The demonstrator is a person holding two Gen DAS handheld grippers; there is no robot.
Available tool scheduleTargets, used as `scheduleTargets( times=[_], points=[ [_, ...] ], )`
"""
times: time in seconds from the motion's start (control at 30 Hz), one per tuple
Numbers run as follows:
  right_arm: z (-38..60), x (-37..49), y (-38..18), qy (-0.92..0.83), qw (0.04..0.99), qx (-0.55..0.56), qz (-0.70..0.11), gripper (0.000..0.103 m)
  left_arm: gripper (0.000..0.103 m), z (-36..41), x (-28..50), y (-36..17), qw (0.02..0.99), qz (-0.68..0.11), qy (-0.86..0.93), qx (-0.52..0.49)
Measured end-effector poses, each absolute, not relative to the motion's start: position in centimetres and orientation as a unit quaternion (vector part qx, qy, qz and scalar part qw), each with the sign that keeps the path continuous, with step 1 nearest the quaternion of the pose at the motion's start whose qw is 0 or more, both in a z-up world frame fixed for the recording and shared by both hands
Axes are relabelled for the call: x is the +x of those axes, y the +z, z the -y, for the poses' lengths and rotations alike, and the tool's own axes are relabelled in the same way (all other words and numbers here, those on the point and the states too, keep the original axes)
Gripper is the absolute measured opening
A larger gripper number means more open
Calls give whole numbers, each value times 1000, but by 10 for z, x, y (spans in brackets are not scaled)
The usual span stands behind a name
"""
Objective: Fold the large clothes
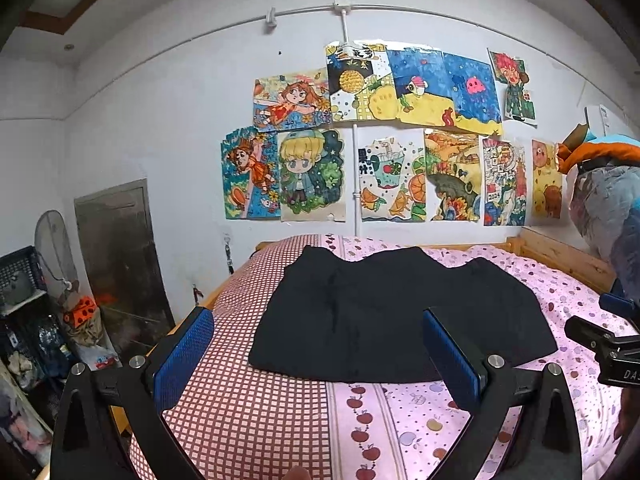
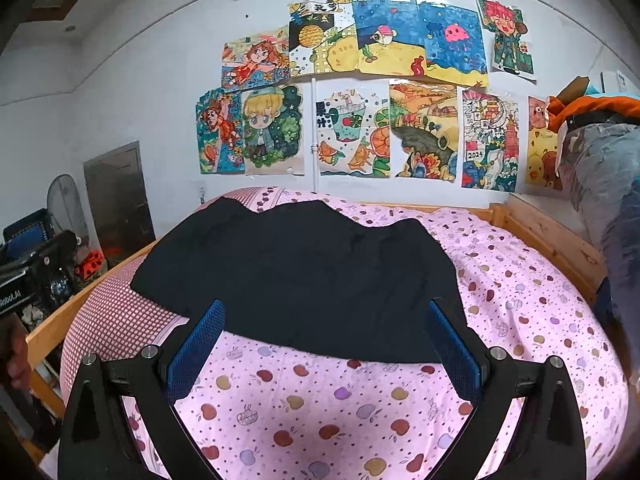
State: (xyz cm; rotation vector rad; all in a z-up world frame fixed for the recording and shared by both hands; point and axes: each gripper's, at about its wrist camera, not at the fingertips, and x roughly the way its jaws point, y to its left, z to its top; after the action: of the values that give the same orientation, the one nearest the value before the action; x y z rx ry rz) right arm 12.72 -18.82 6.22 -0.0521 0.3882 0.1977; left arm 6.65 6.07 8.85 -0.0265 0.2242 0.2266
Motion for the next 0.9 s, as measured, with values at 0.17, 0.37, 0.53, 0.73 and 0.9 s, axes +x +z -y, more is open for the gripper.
scheduleTargets(
  times=[0.17, 0.37, 0.53, 0.73, 0.9],
  points=[
    [184, 128, 48, 101, 972, -33, -211, 98, 103, -55, 66, 76, 986, -122, 113, 7],
    [175, 122, 41, 89, 971, -61, -212, 98, 103, -53, 66, 63, 984, -131, 116, 24],
    [170, 116, 44, 69, 975, -74, -200, 98, 103, -55, 66, 58, 983, -140, 113, 23],
    [163, 105, 43, 59, 979, -83, -178, 98, 103, -57, 63, 56, 984, -133, 114, 15],
    [157, 101, 41, 50, 979, -93, -174, 98, 103, -57, 63, 53, 984, -138, 116, 18]
  ],
)
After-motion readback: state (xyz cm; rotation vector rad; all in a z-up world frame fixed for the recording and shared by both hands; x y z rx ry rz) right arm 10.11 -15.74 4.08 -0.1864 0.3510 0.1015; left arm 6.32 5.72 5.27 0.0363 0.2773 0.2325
